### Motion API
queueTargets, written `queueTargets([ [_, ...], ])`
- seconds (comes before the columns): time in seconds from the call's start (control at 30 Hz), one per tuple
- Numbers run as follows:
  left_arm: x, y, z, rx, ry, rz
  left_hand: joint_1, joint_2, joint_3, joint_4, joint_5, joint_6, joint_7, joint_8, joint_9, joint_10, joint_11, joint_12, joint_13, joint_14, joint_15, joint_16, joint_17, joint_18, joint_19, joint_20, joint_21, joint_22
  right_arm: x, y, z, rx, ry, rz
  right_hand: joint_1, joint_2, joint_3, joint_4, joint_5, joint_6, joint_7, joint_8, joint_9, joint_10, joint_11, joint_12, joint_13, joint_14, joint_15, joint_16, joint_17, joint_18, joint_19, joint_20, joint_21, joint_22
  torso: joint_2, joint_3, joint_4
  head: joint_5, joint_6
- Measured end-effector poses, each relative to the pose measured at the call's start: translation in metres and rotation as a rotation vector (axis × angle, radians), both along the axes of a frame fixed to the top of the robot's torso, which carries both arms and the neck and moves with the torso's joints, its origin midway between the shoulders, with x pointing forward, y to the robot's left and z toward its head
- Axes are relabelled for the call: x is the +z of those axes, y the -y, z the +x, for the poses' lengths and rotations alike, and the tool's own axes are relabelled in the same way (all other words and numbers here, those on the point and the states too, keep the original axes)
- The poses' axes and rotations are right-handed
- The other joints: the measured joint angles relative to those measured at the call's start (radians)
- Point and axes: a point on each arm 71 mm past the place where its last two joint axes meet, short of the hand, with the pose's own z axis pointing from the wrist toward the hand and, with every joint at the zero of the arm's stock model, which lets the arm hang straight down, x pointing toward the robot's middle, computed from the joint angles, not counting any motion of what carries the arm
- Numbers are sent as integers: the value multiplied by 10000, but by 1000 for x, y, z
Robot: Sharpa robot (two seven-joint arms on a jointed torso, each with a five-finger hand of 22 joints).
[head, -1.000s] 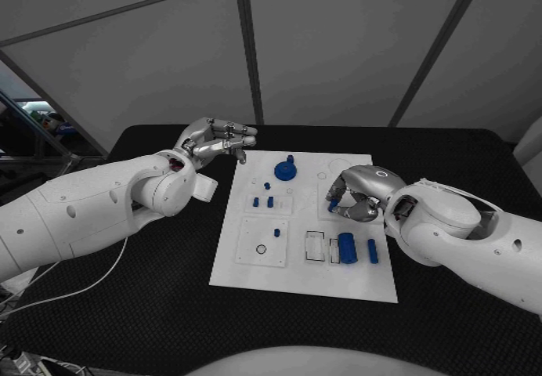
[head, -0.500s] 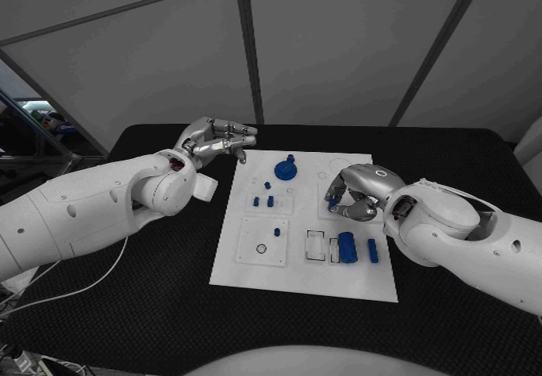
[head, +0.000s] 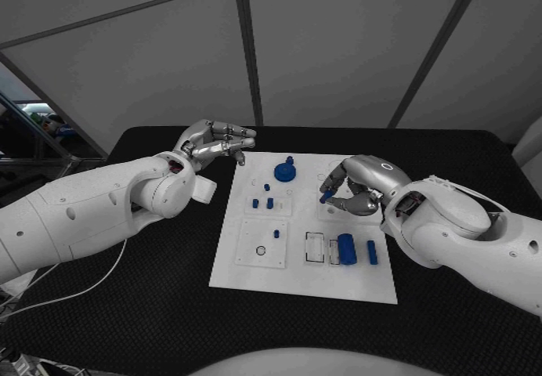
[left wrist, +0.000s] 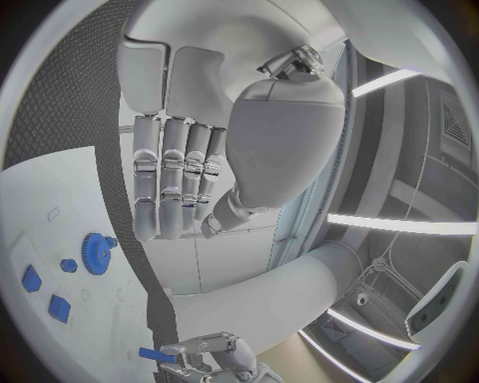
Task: Assemble the parts on the task board
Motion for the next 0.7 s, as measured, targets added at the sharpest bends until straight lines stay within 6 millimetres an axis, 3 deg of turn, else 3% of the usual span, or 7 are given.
queueTargets([
  [0.2, -1, 0, 0, 0, -15, 1, 0, 0, 0, 0, 0, 0, 0, 0, 0, 0, 0, 0, 0, 0, 0, 0, 0, 0, 0, 0, 0, 0, 13, -13, -13, 417, -12, 592, 12, 11, 26, -27, 67, 0, 1, -1, 0, -1, 1, -19, 1, -36, -36, 0, 9, 2, 72, 1, 37, 30, 0, -11, 0, -5, 12],
  [0.47, -1, 1, 0, -23, -20, -9, 0, 0, 0, 0, 0, 0, 0, 0, 0, 0, 0, 0, 0, 0, 0, 0, 1, 0, 0, 0, 0, 0, 23, -52, -28, 1351, -209, 1328, 13, 11, 26, -29, 69, -2, 3, -30, 0, 38, -37, -36, 15, -36, -36, 0, 10, 3, 72, 1, 37, 29, 6, -14, 1, 91, -34],
  [0.7, -1, 4, 0, -77, -23, -33, 1, -1, 0, 0, 0, 0, 0, 0, 0, 0, 0, 0, 0, 0, 0, 0, 2, 0, 0, 0, 0, 1, 6, -79, -35, 1954, -667, 1382, 13, 10, 25, -29, 125, -5, 6, 6, 0, 38, -37, -37, 19, -37, -35, 0, 9, 3, 71, 2, 37, 41, 6, -18, 9, 249, -130],
])
